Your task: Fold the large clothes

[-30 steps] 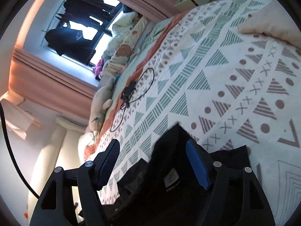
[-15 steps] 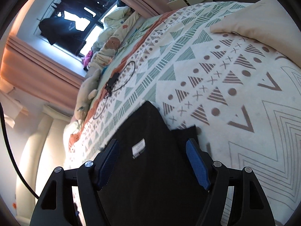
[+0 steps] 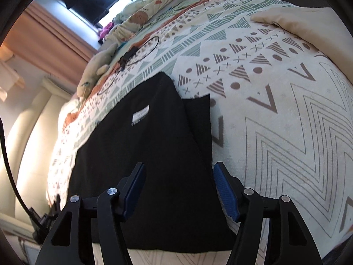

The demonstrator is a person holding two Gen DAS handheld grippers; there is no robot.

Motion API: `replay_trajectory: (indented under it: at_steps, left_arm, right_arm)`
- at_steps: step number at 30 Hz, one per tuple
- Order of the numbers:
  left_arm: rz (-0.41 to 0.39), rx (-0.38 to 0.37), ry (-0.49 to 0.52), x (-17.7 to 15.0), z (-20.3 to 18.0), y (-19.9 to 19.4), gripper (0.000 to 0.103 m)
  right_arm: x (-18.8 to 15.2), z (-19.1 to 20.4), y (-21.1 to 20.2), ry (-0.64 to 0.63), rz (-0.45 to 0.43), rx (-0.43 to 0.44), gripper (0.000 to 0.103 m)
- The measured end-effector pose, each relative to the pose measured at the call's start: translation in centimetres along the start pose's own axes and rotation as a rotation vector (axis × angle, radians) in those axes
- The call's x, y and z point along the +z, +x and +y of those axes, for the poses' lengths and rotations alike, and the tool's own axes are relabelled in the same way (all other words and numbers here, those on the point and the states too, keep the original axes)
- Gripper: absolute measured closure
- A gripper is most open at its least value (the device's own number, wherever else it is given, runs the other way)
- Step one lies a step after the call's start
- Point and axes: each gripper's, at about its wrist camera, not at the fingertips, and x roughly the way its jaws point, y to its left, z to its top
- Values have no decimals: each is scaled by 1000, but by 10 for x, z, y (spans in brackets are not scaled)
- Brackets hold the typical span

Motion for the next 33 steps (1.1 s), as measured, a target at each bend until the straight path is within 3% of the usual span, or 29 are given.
replay_trajectory:
  at_steps: [1,3,4,6,8,9,12,26,29,31,32,33]
  left_arm:
    - [10,6,6,-4,1,2,37]
    - [28,15,14,-12,4,7,51]
    - [37,7,14,-15,6,9,55]
    - [49,-11,26,-19,6,11,74]
    - [33,-1,64,-20,-1,8,85]
    - [22,7,79,-20,-4,6,93]
    - [10,1,75,-15,-9,3,95]
    - [45,18,73,-22,6,5,94]
    - [60,33,56,-21,10,-3,85]
    - [83,36,8,-20,18,-9,69]
    - [91,28,-19,-20,22,-12,55]
    - [91,9,-44,-21,26,-15,47]
  right_arm:
    - [-3,0,1,-1,7,-5,42]
    - [-12,-3,5,5,21,-13,47]
    - [-15,-4,6,8,24,-17,55]
    - [-18,-6,5,8,11,-20,66]
    - [-18,-6,0,-4,-16,-15,88]
    - [-18,-7,-3,-6,-24,-6,91]
    - [-21,-13,-12,20,-49,18,96]
    - [-33,-23,-10,81,-13,-28,97]
    - [-31,-27,-15,117,-2,-33,85]
    - [-32,-30,-21,133,6,-48,74]
    - [-33,-31,-24,138,6,-56,69]
    - [-35,-32,-28,138,4,-58,69]
